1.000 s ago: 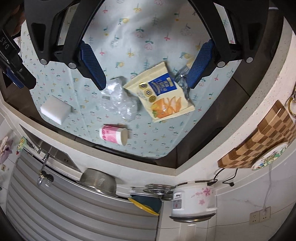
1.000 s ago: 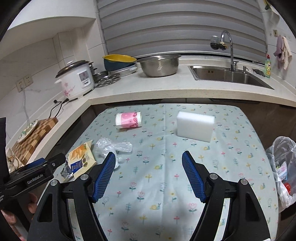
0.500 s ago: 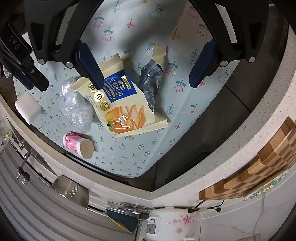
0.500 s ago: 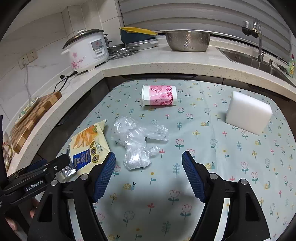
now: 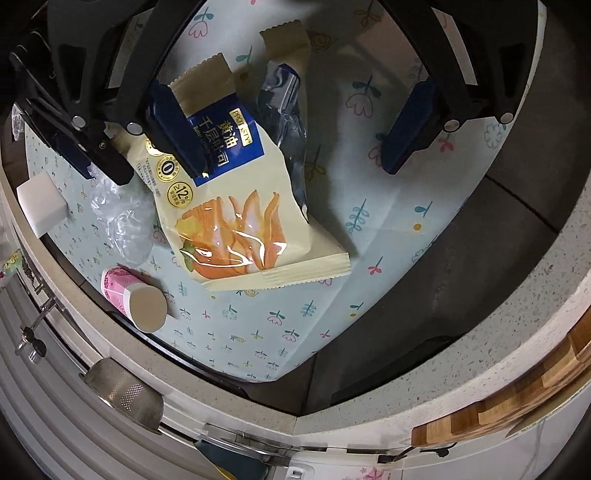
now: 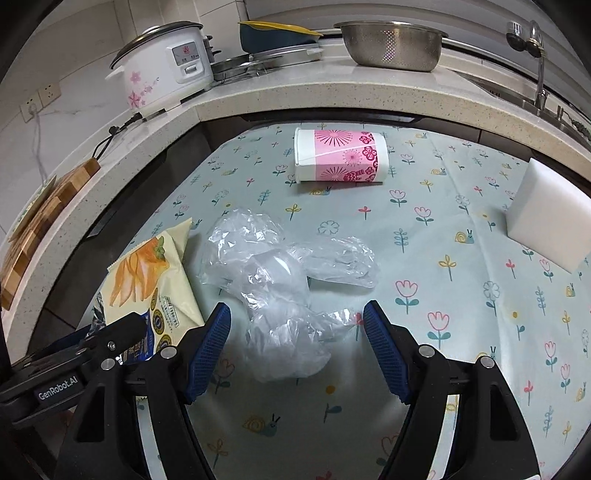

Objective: Collect trash
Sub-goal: 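Grasp the clear plastic bag with the right tool while the left grasps the yellow snack bag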

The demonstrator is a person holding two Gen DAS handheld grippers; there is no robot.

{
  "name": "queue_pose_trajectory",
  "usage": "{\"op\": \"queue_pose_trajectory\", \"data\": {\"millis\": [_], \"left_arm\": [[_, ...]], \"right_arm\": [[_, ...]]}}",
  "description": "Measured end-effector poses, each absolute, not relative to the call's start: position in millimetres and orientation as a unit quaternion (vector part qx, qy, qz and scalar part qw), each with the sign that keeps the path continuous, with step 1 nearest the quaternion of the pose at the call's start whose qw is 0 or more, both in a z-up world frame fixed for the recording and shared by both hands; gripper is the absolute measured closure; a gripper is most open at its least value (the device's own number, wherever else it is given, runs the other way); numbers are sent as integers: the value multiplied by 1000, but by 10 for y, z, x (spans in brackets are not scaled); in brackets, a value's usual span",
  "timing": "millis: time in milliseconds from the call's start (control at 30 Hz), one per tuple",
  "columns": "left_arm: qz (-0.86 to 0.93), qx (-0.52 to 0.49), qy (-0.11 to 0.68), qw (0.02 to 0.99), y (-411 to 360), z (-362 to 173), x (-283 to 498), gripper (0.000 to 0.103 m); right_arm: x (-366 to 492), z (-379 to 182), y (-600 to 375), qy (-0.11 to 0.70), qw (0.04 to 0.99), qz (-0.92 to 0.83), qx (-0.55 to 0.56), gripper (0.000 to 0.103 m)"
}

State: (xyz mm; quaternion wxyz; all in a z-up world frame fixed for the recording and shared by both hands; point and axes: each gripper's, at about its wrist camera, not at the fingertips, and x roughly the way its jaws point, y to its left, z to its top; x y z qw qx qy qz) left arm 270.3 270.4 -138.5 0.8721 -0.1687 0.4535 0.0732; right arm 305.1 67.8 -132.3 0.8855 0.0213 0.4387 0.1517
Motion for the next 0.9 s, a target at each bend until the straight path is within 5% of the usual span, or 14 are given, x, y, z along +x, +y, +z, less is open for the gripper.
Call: {"op": "queue_pose_trajectory", "data": {"millis": [167, 233, 333, 900], "left_arm": [[57, -155, 450, 877, 2605, -1372, 2746, 44], [41, -159, 453, 876, 2564, -1366, 2759, 70], [29, -161, 457, 874, 2512, -1356, 2763, 96], [-28, -129, 416, 900, 1861, -740, 2435, 103]], "right_arm": [[3038, -1366, 680, 445, 881, 158, 20, 62], [3020, -1358, 670, 446, 880, 161, 20, 69], [2954, -1310, 620, 440, 883, 160, 24, 71], [2479, -661, -171, 384, 914, 116, 60, 72]]}}
